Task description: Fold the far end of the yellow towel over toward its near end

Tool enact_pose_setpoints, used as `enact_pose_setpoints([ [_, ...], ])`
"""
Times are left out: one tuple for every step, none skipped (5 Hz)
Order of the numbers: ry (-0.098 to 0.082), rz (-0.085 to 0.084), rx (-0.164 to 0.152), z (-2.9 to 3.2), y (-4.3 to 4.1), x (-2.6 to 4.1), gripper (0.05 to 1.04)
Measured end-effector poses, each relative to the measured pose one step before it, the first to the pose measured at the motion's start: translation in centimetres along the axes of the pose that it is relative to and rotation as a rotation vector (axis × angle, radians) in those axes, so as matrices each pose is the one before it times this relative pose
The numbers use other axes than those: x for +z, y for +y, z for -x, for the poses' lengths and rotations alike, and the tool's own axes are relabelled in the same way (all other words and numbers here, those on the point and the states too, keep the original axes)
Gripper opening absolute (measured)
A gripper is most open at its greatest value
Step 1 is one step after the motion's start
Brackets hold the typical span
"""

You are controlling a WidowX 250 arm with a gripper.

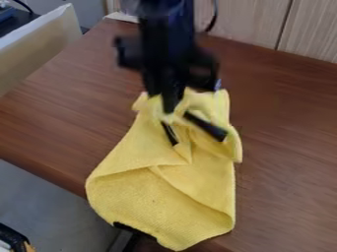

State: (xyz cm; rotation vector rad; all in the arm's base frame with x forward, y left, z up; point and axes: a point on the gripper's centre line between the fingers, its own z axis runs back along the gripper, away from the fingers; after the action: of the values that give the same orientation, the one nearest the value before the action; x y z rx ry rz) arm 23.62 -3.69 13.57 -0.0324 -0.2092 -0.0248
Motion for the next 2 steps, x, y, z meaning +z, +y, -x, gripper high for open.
enact_pose_setpoints([
  [0.0167,0.0126,-0.0125,1.147,0.167,-1.269,0.065],
  [0.0005,-0.0255,-0.0049,0.855,0.342,-1.443,0.064],
])
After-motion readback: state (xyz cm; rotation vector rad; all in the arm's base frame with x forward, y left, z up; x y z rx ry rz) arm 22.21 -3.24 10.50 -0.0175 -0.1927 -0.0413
